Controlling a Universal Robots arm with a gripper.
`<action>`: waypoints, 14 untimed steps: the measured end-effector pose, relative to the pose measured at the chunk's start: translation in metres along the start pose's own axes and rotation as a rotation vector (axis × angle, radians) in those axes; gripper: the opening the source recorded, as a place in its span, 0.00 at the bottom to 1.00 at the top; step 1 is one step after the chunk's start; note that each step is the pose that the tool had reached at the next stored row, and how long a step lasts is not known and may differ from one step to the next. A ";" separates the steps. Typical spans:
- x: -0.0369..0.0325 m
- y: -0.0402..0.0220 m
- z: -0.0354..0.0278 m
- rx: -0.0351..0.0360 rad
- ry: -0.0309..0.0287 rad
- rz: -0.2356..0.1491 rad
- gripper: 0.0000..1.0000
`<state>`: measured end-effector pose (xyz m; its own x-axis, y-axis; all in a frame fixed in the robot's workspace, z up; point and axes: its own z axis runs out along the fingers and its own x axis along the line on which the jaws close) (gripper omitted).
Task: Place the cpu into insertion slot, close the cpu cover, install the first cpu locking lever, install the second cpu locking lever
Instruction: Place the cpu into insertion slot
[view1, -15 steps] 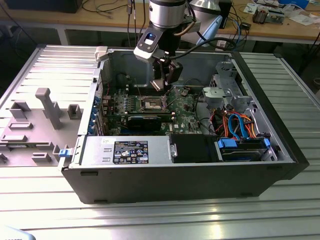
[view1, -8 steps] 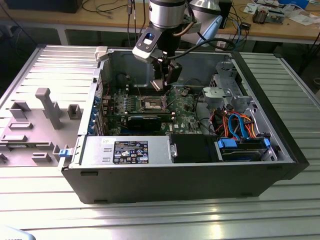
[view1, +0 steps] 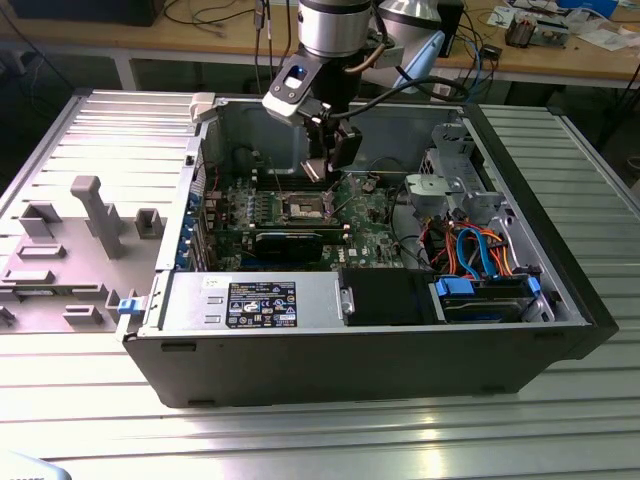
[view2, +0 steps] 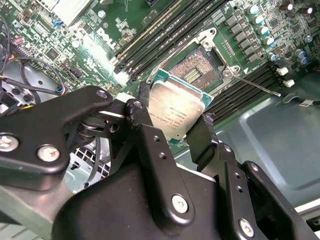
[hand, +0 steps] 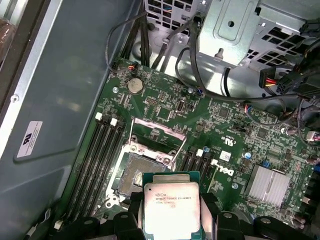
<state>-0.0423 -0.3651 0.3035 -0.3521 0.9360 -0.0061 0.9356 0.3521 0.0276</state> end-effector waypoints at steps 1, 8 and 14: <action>0.0000 0.0000 0.0000 0.0000 -0.0001 0.004 0.55; 0.0000 0.0000 0.0004 0.0003 -0.0010 0.036 0.55; 0.0000 0.0000 0.0005 0.0005 -0.0020 0.070 0.55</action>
<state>-0.0423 -0.3651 0.3030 -0.2854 0.9584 -0.0062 0.9580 0.2855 0.0276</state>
